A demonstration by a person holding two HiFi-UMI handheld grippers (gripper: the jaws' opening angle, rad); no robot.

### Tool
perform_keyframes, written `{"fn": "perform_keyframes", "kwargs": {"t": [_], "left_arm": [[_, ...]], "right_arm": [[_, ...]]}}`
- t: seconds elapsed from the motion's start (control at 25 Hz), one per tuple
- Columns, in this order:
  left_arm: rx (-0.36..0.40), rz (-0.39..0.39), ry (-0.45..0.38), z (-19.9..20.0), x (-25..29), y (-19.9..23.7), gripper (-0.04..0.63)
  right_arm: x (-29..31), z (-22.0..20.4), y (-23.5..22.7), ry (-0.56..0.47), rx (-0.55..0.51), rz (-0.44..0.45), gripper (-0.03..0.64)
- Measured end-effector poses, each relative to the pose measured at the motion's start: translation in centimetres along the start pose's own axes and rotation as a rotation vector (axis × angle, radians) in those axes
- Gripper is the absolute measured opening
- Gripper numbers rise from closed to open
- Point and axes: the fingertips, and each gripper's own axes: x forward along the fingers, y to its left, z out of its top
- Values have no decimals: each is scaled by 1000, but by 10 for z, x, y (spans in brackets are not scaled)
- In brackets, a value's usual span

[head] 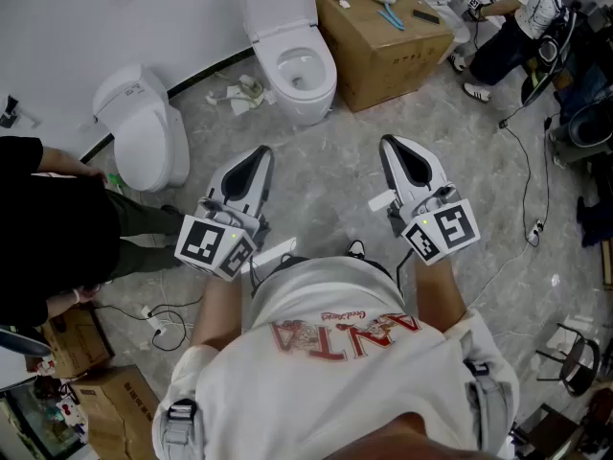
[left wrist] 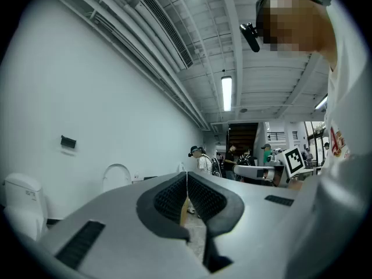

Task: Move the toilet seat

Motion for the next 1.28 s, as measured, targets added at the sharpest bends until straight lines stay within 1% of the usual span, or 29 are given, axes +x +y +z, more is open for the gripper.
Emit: {"fn": "perform_keyframes", "kwargs": {"t": [0.48,0.68,0.76,1.0,1.28], "left_arm": [[-8,-3,3,0,0,3,12],[-9,-4,0,-1,-1,6,12],[-14,-6,-2,0,-4,10,12],[-32,-15,-15,1,-20,28,12],[-52,-35,-13,-5,-52,58,12]], "right_arm": [[4,0,1,7,-8,1,2],[7,1,-1,-11,46,2,3],[10,1,0,-13,51,-4,3],[24,-1,20,-8,38,-12,3],[42,-9,58,6,28,-37,3]]}}
